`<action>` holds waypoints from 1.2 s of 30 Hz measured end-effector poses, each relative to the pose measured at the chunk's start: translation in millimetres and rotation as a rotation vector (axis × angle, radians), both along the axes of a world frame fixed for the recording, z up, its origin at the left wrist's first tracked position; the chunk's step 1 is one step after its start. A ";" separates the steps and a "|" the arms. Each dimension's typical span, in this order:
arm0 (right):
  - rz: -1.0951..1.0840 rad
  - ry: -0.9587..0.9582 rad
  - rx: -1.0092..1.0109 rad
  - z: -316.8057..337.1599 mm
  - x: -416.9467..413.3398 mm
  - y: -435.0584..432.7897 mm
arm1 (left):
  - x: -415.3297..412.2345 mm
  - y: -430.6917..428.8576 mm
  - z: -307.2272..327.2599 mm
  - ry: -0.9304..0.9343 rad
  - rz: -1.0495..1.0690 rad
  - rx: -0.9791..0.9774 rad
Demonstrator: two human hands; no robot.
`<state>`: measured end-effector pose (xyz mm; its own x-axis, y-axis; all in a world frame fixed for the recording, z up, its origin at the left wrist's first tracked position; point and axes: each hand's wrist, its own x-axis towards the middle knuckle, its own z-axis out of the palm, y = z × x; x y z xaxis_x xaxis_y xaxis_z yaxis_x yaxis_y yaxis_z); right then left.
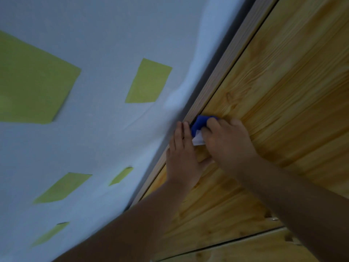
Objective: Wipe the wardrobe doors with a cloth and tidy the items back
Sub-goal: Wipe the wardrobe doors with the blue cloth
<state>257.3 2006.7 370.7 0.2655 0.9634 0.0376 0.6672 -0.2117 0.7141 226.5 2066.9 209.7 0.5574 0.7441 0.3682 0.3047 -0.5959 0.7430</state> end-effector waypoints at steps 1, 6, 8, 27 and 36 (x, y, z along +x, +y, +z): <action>0.017 -0.034 0.044 13.9 2.7 -4.5 | -1.2 -1.0 1.2 -0.024 0.008 -0.016; 0.106 -0.145 0.391 80.5 19.1 -12.8 | -4.2 -7.9 3.6 -0.020 0.016 -0.038; 0.073 -0.164 0.407 80.0 16.1 -8.0 | -4.8 -6.7 5.6 -0.015 -0.002 -0.061; -0.074 0.201 0.556 40.7 -16.3 -115.3 | -44.9 -31.5 76.0 -0.232 -0.318 0.117; -0.400 1.000 1.644 60.8 -92.5 -274.6 | -97.5 -118.6 154.6 -0.300 -0.635 -0.065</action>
